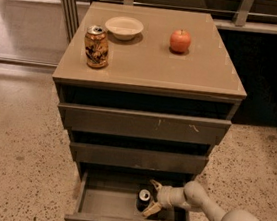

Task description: Pick pepsi can from bottom drawer and place on counter

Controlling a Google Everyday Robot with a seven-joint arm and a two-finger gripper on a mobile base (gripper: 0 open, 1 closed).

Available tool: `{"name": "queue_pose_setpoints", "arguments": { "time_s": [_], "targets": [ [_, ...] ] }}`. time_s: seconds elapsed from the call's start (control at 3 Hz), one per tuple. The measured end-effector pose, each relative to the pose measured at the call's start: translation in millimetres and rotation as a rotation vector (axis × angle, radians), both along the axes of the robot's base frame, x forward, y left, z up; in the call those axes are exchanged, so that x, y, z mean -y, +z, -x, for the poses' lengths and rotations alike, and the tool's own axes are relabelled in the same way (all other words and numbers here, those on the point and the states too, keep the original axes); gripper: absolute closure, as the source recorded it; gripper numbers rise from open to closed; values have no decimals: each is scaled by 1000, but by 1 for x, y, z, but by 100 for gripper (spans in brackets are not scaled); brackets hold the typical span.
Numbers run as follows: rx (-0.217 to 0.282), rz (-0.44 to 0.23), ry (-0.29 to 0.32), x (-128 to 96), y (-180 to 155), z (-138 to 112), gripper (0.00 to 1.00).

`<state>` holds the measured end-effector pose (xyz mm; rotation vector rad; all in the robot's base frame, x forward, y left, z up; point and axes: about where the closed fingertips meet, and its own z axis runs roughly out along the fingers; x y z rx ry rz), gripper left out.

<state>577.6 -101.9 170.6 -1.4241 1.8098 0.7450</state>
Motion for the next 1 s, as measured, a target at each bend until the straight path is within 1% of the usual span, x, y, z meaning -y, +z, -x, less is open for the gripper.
{"name": "queue_pose_setpoints", "arguments": {
  "time_s": [0.33,1.0],
  "targets": [
    [-2,-34,31,-16,-4,0,25],
    [-3,-36,34,-17,-5,0,73]
  ]
}}
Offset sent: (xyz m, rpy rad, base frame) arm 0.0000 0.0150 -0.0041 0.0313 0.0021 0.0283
